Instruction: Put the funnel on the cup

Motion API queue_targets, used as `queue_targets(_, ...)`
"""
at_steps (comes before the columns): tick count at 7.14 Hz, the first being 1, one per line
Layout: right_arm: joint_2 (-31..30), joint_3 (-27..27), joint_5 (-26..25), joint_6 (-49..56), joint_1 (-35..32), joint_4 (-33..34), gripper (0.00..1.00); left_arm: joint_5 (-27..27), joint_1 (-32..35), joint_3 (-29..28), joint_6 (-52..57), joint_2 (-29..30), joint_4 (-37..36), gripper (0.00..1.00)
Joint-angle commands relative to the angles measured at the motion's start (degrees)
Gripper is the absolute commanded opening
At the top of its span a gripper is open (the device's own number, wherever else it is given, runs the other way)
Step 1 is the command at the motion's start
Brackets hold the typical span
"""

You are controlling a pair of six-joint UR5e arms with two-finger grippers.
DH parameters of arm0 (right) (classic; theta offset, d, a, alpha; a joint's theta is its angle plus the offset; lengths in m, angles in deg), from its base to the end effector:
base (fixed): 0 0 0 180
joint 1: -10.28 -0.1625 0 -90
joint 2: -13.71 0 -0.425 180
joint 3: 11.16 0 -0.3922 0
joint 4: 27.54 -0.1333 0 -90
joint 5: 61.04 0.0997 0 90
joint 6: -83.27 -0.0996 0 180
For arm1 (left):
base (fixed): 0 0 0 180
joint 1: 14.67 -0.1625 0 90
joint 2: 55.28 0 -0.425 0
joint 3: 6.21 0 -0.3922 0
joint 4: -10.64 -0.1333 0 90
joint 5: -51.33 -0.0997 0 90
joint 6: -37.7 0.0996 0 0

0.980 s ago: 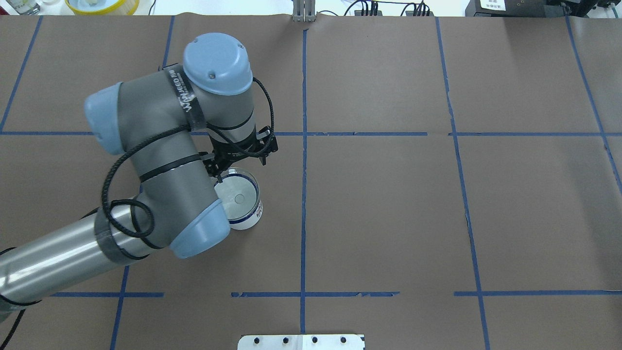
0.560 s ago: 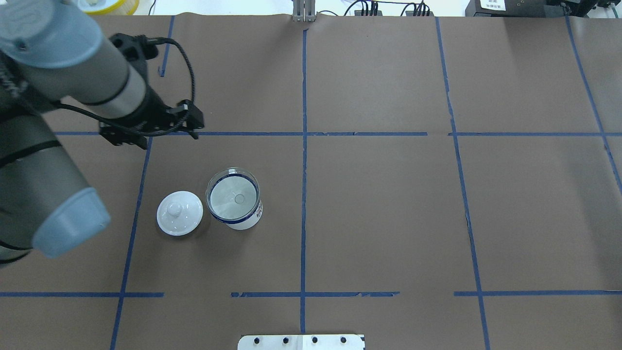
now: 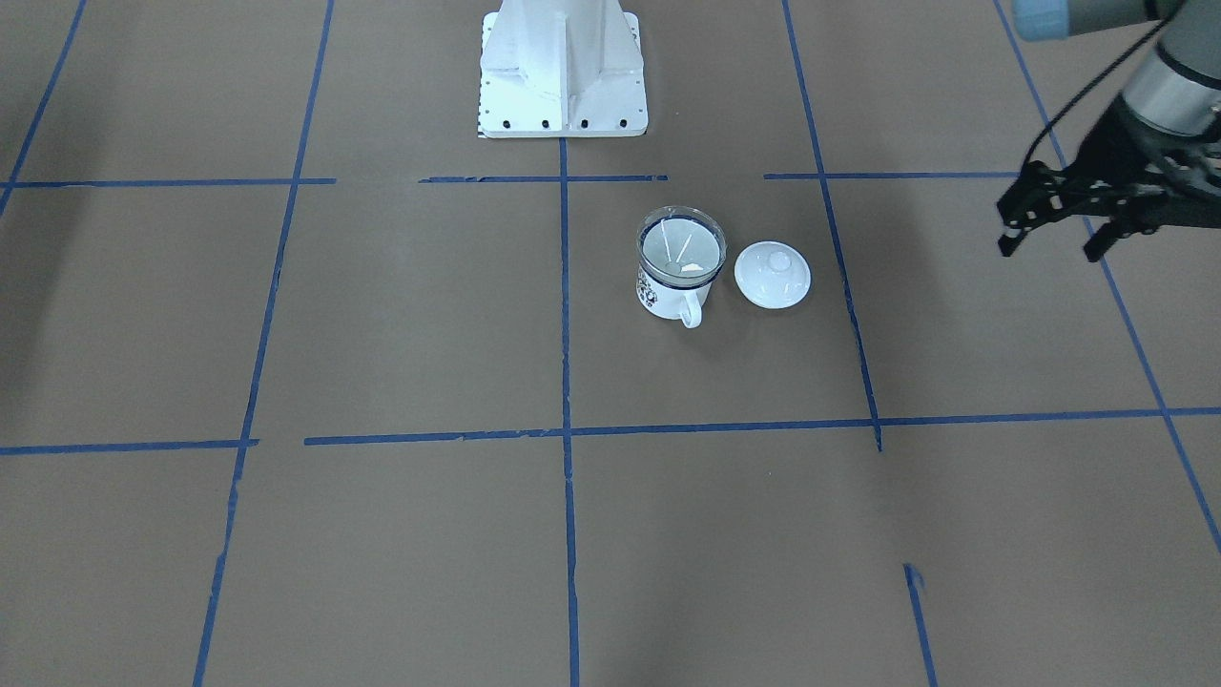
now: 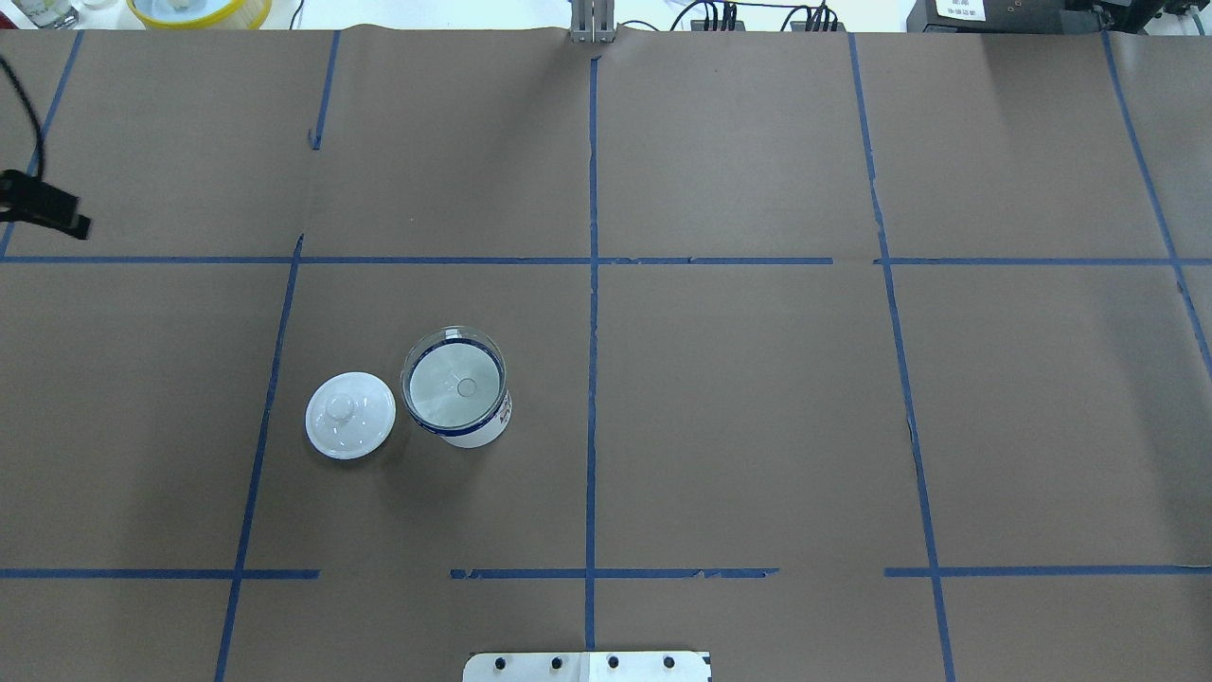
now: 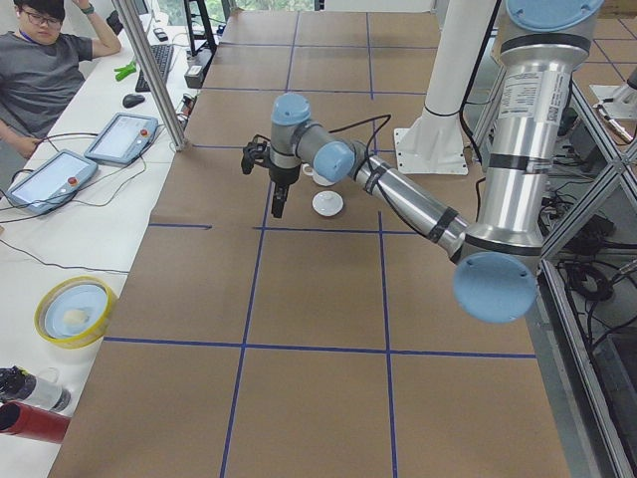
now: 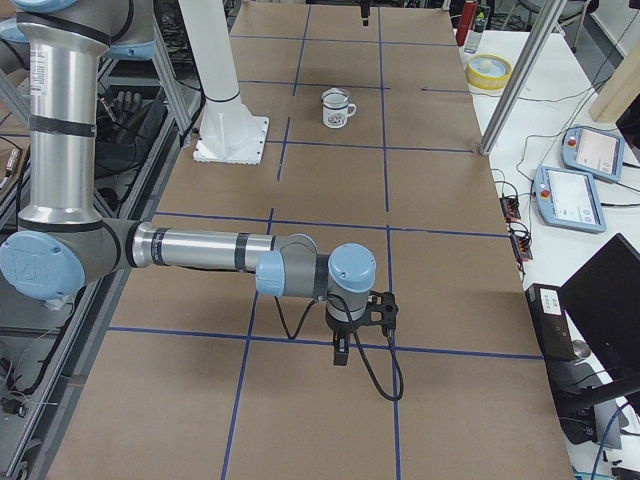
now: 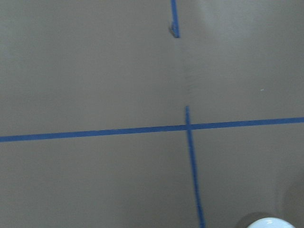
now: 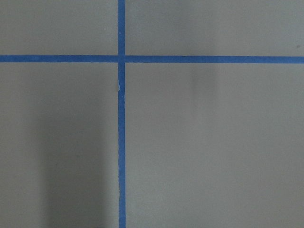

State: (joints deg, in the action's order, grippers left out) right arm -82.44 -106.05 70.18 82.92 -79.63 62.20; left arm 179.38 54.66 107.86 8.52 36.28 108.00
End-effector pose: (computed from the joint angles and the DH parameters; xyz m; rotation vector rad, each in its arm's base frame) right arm 0.0670 -0.4451 0.6703 -0.0195 -0.7193 0.0106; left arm 0.1062 -0.4853 0.4292 0.2303 0.8176 0.0516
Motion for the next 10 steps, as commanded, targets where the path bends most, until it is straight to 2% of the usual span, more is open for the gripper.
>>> queue_targets(1,0.0,0.0,0.0,0.0,0.0,0.0,1.0,9.8,13.3,-14.0,20.4,-9.0,12.1,1.0)
queue_targets(2,0.0,0.0,0.0,0.0,0.0,0.0,1.0,10.4,17.4,-17.3,25.3,-10.1,11.5,1.0)
queue_targets(3,0.0,0.0,0.0,0.0,0.0,0.0,1.0,10.4,19.0,-17.5,25.5,-12.2,11.2,1.0)
queue_targets(4,0.0,0.0,0.0,0.0,0.0,0.0,1.0,10.4,23.8,-18.1,25.5,-12.4,6.4,1.0)
queue_targets(5,0.0,0.0,0.0,0.0,0.0,0.0,1.0,9.3,24.1,-17.7,25.5,-11.2,1.0,1.0)
queue_targets(7,0.0,0.0,0.0,0.0,0.0,0.0,1.0,9.3,24.1,-17.9,25.5,-11.1,-0.1,1.0)
queue_targets(9,0.0,0.0,0.0,0.0,0.0,0.0,1.0,9.1,23.7,-17.1,25.6,-7.0,-8.2,1.0)
queue_targets(10,0.0,0.0,0.0,0.0,0.0,0.0,1.0,8.8,23.7,-16.8,25.6,-6.8,-8.3,1.0)
